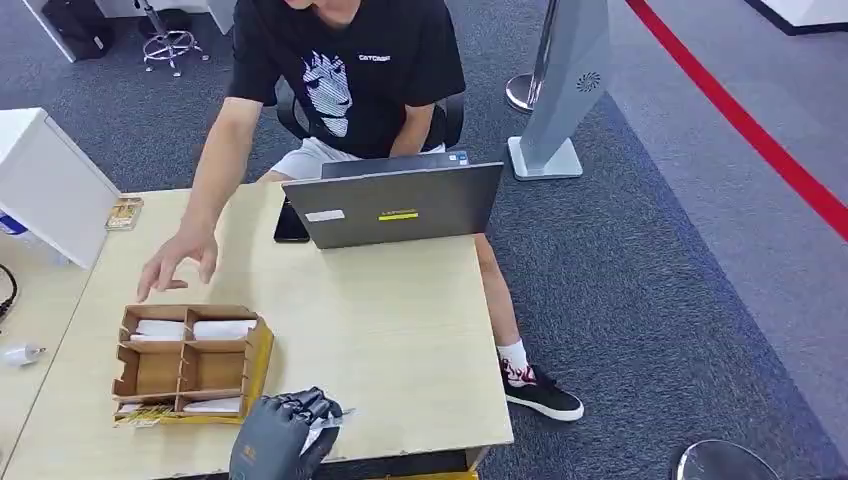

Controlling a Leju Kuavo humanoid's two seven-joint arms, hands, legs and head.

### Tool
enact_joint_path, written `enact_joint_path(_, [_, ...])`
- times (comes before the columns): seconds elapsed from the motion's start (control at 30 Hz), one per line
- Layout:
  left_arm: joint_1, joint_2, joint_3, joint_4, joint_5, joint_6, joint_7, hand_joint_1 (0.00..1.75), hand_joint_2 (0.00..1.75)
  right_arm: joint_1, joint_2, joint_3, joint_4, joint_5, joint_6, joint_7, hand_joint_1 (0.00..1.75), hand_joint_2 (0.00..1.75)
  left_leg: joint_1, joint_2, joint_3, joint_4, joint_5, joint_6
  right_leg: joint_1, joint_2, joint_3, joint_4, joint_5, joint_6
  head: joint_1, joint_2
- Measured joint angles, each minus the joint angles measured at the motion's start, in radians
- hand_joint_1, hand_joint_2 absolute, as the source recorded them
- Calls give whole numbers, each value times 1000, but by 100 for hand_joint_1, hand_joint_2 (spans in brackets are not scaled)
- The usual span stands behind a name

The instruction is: Pass the card to the sensor for recognition and then transmit it.

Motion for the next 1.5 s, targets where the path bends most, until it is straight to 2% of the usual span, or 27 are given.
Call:
enact_joint_path(0.1, [4, 12, 0, -2, -9, 3, 35, 175, 175, 2, 3, -11, -10, 12, 0, 8, 0, 175, 0, 0, 0, 0, 0, 0, 0, 0, 0, 0, 0, 0, 0, 0])
enact_joint_path(0.27, [5, 15, 1, 10, -102, 30, 114, 175, 175, 4, 4, -26, -22, 38, 6, 19, 0, 175, 0, 0, 0, 0, 0, 0, 0, 0, 0, 0, 0, 0, 0, 0])
enact_joint_path(0.6, [-2, 10, 5, 109, -144, 24, 190, 175, 175, 6, 6, -45, -26, 71, 9, 31, 0, 175, 0, 0, 0, 0, 0, 0, 0, 0, 0, 0, 0, 0, 0, 0])
enact_joint_path(0.67, [-5, 3, 11, 154, -154, 24, 200, 175, 175, 6, 7, -45, -26, 73, 9, 36, 0, 175, 0, 0, 0, 0, 0, 0, 0, 0, 0, 0, 0, 0, 0, 0])
enact_joint_path(0.87, [-11, -7, 13, 200, -158, 20, 210, 175, 175, 7, 8, -49, -26, 89, 10, 39, 0, 175, 0, 0, 0, 0, 0, 0, 0, -1, 0, 0, 0, 0, 0, 0])
enact_joint_path(1.5, [-17, -11, 13, 221, -166, 26, 235, 175, 175, 10, 11, -66, -40, 104, 10, 49, 0, 175, 0, 0, 1, 0, 0, 0, 0, -1, 1, 0, 0, 0, 0, 0])
